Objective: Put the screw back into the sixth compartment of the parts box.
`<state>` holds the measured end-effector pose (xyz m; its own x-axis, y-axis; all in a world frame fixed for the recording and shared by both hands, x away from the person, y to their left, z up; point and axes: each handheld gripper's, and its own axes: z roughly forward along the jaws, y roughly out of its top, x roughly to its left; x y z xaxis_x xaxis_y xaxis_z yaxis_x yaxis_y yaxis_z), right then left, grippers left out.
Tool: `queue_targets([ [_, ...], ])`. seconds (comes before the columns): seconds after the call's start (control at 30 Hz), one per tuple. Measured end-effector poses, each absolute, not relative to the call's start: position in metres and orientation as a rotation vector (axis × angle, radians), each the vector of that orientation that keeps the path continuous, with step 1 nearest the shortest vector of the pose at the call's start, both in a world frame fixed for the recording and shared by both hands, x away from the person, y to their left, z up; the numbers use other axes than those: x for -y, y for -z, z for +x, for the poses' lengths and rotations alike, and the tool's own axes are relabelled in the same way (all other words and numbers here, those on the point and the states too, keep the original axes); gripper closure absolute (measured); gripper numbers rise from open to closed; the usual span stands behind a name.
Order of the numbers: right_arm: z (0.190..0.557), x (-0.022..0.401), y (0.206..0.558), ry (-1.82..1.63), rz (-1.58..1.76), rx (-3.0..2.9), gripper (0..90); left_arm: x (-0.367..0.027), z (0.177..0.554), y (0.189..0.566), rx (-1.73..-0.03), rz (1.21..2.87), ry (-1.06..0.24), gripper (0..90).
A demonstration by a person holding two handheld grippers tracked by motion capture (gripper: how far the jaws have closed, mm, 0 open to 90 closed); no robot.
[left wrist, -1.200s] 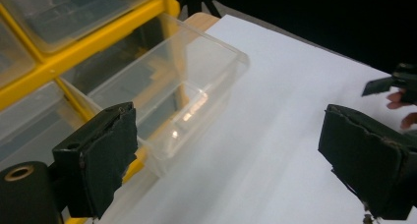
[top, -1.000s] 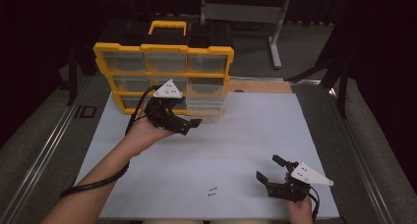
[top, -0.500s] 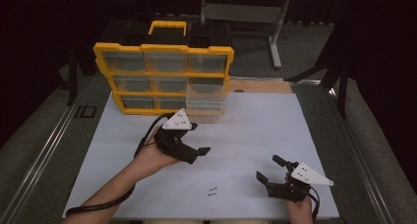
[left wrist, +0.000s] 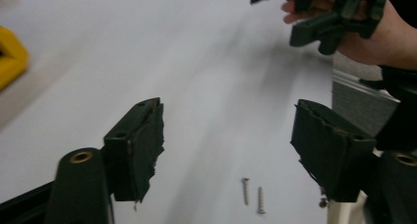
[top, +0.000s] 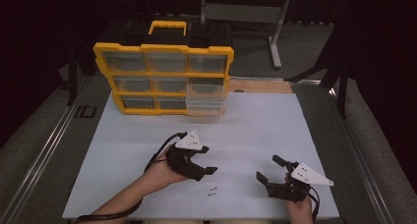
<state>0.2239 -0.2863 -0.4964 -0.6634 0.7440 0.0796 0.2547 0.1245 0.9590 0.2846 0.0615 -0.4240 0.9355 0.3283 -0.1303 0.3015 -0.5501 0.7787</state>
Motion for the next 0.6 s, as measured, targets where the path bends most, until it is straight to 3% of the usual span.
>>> queue_targets([
  [0.23, 0.224, 0.286, 0.497, -1.559, 0.964, -1.99, 12.7, -0.054, 0.28, 0.446, -0.43, 2.232, 0.013, 47.2],
  [0.6, 0.224, 0.287, 0.497, -1.562, 0.966, -1.991, 12.6, -0.042, 0.275, 0.48, -0.441, 2.314, 0.061, 58.5],
])
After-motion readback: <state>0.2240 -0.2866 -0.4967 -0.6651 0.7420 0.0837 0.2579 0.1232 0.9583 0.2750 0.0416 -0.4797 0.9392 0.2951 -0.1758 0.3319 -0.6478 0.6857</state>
